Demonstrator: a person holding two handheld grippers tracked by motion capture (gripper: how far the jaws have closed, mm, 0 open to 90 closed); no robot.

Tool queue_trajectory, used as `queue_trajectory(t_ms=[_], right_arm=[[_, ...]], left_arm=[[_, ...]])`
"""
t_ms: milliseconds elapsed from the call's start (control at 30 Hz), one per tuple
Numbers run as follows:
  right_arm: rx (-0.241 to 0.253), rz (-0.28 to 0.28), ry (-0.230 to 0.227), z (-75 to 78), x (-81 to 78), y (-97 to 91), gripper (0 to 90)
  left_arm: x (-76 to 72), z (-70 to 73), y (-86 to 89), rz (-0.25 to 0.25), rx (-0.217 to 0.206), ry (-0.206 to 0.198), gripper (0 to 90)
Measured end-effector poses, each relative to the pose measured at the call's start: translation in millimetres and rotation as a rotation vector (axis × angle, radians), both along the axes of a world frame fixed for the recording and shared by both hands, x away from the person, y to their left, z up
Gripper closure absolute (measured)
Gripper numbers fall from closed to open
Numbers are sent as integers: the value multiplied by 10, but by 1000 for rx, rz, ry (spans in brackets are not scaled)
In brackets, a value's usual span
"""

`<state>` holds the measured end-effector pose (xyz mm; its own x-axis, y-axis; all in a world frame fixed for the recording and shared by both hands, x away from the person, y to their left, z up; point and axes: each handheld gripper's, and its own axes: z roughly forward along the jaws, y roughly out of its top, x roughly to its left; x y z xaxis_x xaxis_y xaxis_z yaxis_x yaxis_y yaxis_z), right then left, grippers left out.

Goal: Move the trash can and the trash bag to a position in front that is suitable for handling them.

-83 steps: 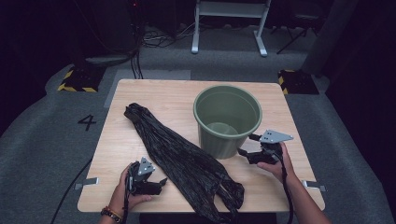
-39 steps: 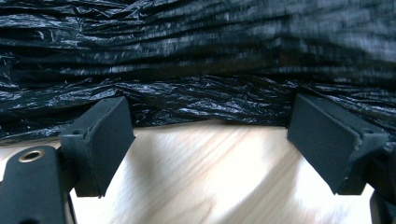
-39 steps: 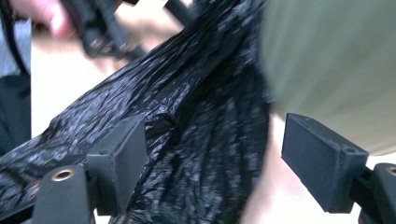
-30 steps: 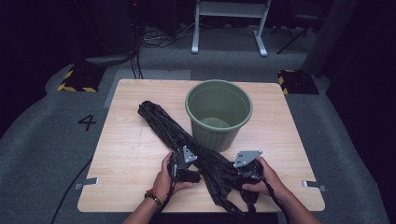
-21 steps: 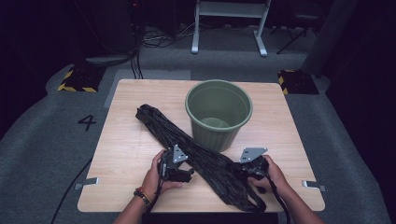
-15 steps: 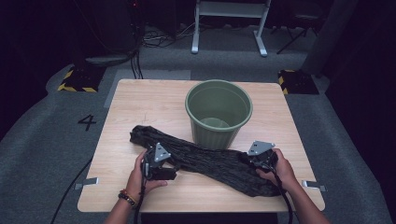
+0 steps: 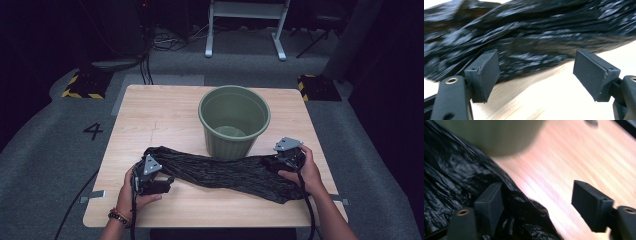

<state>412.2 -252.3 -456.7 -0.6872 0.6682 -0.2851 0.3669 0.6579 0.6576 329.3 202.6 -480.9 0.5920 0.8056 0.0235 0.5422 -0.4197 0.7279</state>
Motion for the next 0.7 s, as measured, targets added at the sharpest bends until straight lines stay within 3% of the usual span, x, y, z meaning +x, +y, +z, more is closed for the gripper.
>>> queue_trajectory(t_ms=[33,67,133,167,333,400,533,567,600,700], right_arm=[[86,41,-19,109,-53,-37,254],[86,41,-19,109,-53,-37,254],[143,82,-24,216,-110,-48,244],[196,118,-41,317,-164,-60,245],[256,142,-56,481,-214,-136,231],[283,138,-56,530,-217,-211,209],[243,122,-46,521,-192,-301,172],[182,119,-35,461,-178,-262,172],[157,122,-25,428,-178,-225,169],[141,166,27,363,-184,-128,164]], left_arm=[[-2,-14,-16,-4,3,7,226],[-5,-23,-26,-14,3,13,226],[-2,-46,-57,-25,7,15,239],[2,-50,-65,-31,10,17,258],[9,-79,-150,-58,9,24,303],[14,-86,-178,-67,29,25,323],[37,-99,-195,-46,34,16,362],[44,-95,-193,-49,32,19,394],[54,-94,-197,-52,22,23,398],[54,-94,-230,-59,16,26,397]])
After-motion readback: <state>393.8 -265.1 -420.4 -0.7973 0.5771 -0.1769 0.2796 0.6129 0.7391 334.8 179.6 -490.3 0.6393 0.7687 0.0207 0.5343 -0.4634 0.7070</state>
